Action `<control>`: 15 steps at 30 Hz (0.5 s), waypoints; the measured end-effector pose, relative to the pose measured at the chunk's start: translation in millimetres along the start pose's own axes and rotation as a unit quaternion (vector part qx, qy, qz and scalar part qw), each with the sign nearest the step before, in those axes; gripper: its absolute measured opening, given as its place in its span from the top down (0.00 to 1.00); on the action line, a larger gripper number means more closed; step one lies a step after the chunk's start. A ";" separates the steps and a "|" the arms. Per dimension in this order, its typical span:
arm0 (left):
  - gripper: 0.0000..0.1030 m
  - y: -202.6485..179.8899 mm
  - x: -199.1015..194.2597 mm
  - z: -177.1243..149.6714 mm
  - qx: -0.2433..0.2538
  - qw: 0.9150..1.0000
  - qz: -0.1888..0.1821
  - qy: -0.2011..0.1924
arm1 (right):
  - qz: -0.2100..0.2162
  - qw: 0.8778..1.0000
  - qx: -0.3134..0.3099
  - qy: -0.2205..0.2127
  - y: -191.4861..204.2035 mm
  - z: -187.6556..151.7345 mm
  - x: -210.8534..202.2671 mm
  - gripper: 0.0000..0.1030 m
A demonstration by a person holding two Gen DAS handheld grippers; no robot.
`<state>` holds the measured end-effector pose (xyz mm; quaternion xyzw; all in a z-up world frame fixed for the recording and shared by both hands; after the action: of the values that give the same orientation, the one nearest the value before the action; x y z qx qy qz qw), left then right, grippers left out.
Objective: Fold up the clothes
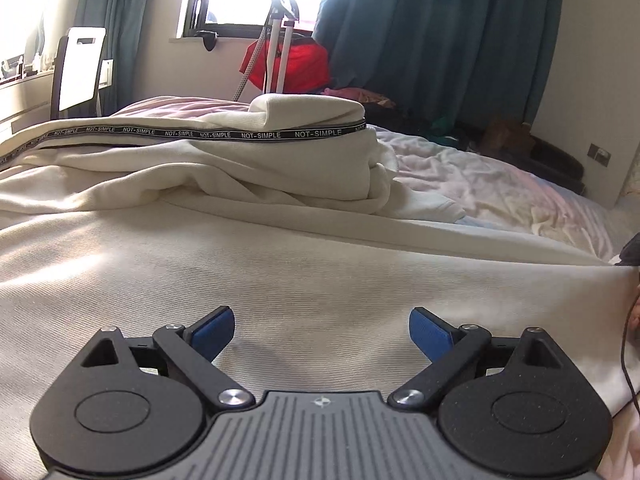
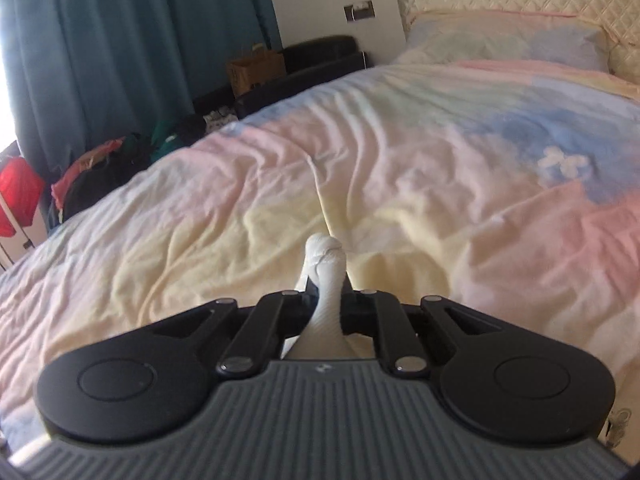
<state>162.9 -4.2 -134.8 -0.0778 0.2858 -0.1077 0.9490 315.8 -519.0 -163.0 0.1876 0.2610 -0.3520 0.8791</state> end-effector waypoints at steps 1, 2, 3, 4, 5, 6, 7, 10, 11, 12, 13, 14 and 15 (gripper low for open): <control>0.07 -2.2 -0.1 0.5 0.007 1.000 0.003 -0.004 | 0.002 1.000 -0.003 0.006 -0.3 -5.5 4.2 0.84; 0.07 -3.8 -0.2 0.8 0.013 1.000 0.006 -0.007 | 0.005 1.000 0.000 0.005 -0.9 -7.8 5.2 0.81; 0.07 -4.5 -1.9 1.5 0.017 1.000 0.008 -0.010 | 0.008 1.000 0.005 0.001 -1.9 -6.9 3.6 0.79; 0.07 -4.9 -5.0 2.6 0.020 1.000 0.009 -0.014 | 0.010 1.000 0.010 -0.001 -2.6 -4.4 0.6 0.73; 0.07 -5.1 -7.8 4.0 0.022 1.000 0.010 -0.017 | 0.010 1.000 0.012 -0.003 -2.8 -1.6 -3.1 0.65; 0.07 -5.3 -10.4 5.6 0.022 0.999 0.009 -0.021 | 0.009 1.000 0.009 -0.015 -2.1 0.7 -10.1 0.59; 0.07 -5.5 -12.8 7.2 0.023 0.999 0.009 -0.026 | 0.009 0.999 0.004 -0.030 -1.1 2.6 -18.5 0.40; 0.07 -5.2 -20.8 14.2 0.023 0.999 0.011 -0.042 | 0.034 0.996 -0.012 -0.082 3.9 7.2 -50.4 0.08; 0.07 -4.9 -23.9 17.2 0.021 0.999 0.013 -0.047 | 0.054 0.994 -0.023 -0.089 7.2 7.8 -64.0 0.08; 0.07 -4.6 -27.1 20.2 0.020 0.998 0.014 -0.053 | 0.077 0.992 -0.035 -0.093 10.8 8.0 -78.4 0.08; 0.07 -3.9 -30.9 22.4 0.018 0.998 0.016 -0.058 | 0.099 0.989 -0.047 -0.096 14.4 8.2 -92.8 0.08; 0.07 -3.2 -35.1 23.7 0.017 0.998 0.018 -0.063 | 0.120 0.987 -0.050 -0.095 16.9 7.8 -106.5 0.08; 0.07 -2.9 -39.0 24.9 0.017 0.997 0.020 -0.067 | 0.140 0.985 -0.049 -0.092 18.7 7.2 -119.9 0.08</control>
<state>144.6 4.8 -93.2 -0.0628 0.2214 -0.0880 0.9692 257.8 -447.5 -83.6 0.1459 0.1670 -0.2283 0.9480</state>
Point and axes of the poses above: each gripper's, at about its wrist camera, not at the fingertips, and x roughly the way its jaws point, y to its left, z to its top, the point moved 3 cm from there along x, roughly the way its jaws point, and after that the axes turned 8 degrees about -z, right-handed, at the moved point
